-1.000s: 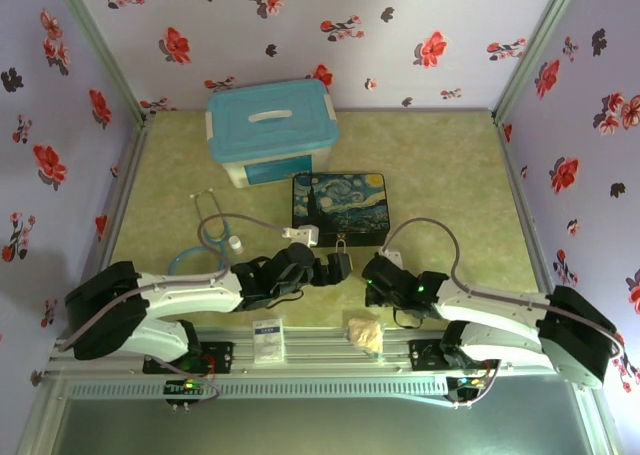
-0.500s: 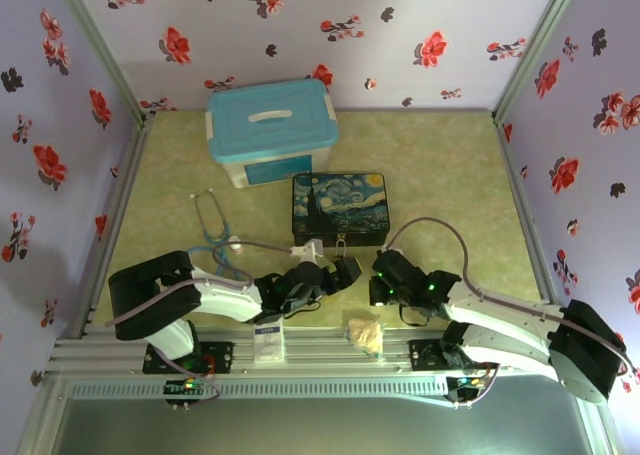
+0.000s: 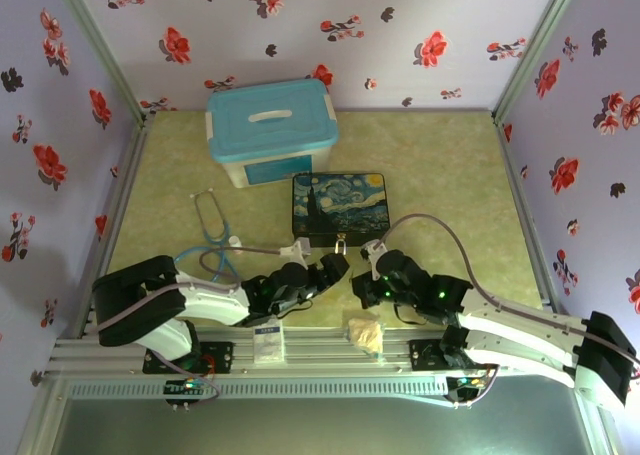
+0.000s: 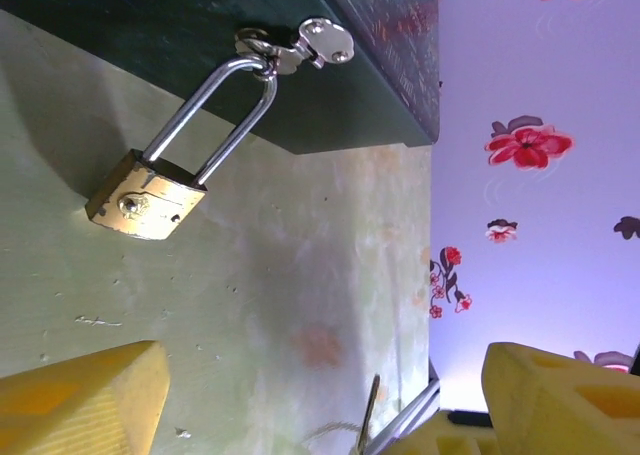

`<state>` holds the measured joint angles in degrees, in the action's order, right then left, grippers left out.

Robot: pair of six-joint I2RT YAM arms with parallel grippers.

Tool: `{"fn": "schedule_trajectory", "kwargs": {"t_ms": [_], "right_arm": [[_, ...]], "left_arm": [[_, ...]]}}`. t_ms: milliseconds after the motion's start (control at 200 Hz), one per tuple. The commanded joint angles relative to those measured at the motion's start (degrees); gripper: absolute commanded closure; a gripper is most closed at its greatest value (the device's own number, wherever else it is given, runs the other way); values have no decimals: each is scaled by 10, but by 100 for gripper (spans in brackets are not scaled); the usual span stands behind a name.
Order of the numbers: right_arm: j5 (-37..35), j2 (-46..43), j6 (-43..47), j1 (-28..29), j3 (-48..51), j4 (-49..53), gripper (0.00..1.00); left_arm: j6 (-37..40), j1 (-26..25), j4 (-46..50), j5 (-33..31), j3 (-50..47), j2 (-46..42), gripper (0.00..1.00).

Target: Unlock a padlock with a key

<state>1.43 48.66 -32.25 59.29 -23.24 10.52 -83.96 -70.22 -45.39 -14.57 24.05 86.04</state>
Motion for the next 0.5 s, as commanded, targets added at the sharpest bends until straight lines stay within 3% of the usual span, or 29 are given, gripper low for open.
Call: {"fn": "schedule_trajectory", "kwargs": {"t_ms": [0,155,235,495], "right_arm": [[8,6,43,21,-25,-37,100],[-2,8,67,46,-27,-58,100],[-11,8,76,53,-29,-59,100],[-23,27,87,55,-44,-51,100]], "left_arm": [[-7,6,-24,6,-7,-20,23],[-6,21,-51,44,-13,-20,37],[-3,23,-39,52,-10,-22,39],[23,25,21,72,0,-42,66]]}}
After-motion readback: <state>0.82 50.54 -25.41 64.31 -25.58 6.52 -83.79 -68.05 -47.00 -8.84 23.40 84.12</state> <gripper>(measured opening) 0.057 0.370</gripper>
